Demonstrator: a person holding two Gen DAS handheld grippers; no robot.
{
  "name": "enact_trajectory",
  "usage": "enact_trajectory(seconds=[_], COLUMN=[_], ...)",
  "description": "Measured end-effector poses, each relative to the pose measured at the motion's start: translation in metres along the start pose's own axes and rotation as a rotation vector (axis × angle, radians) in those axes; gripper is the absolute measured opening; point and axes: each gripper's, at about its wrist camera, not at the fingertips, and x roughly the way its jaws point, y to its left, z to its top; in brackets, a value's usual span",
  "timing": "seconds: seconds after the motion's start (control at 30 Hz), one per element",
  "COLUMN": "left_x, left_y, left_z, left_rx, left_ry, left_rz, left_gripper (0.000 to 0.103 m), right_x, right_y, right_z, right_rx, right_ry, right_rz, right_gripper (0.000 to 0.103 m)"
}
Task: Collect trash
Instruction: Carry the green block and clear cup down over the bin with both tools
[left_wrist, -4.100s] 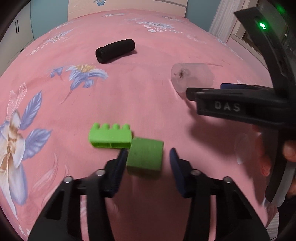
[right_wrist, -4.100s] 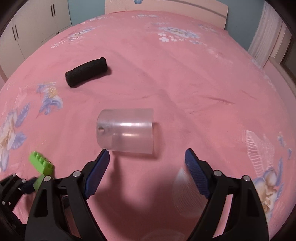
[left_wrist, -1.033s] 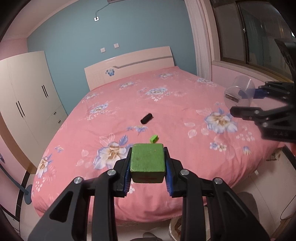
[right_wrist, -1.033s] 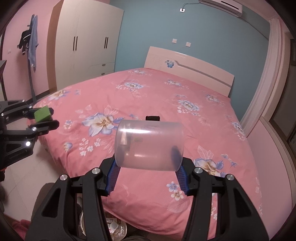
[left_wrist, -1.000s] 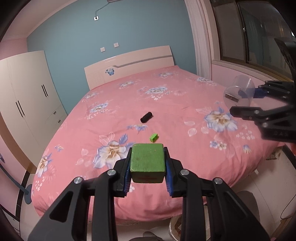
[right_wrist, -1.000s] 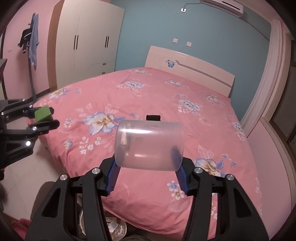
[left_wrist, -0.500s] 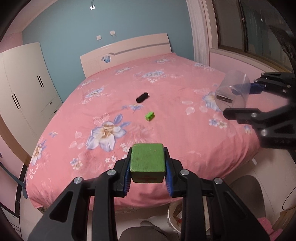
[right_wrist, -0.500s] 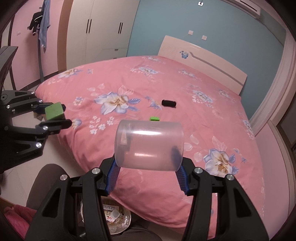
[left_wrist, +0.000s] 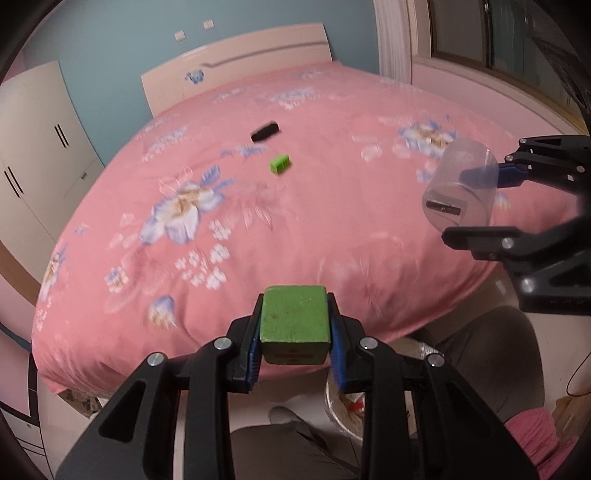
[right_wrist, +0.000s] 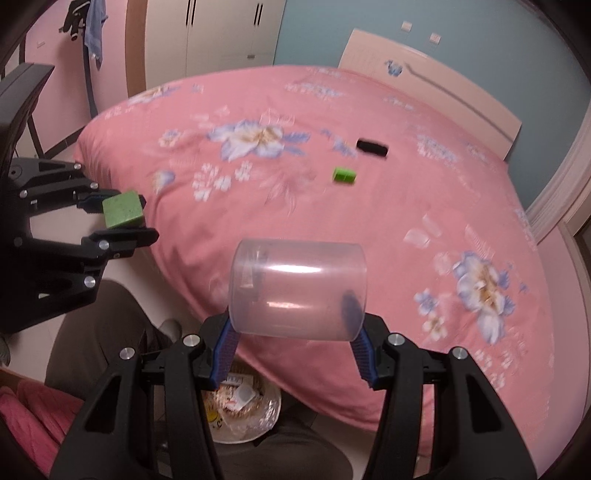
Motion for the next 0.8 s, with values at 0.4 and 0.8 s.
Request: enact_trajectory(seconds=[0.4,0.8], left_x=[0.071,0.141], left_y=[-0.025,-0.060], left_z=[-0.047,-0.098], left_rx=[0.024,0.037], left_ry=[0.170,0.348], left_rz=[-0.063,-0.168], left_gripper=[0.032,0.032], right_x=[0.078,0.154], right_y=[0.021,0.051], right_z=[-0.062,-0.125], right_rx=[0.016,0.033], right_ry=[0.160,0.348], right_rz=[0.101,0.205], right_gripper=[0.054,0.054])
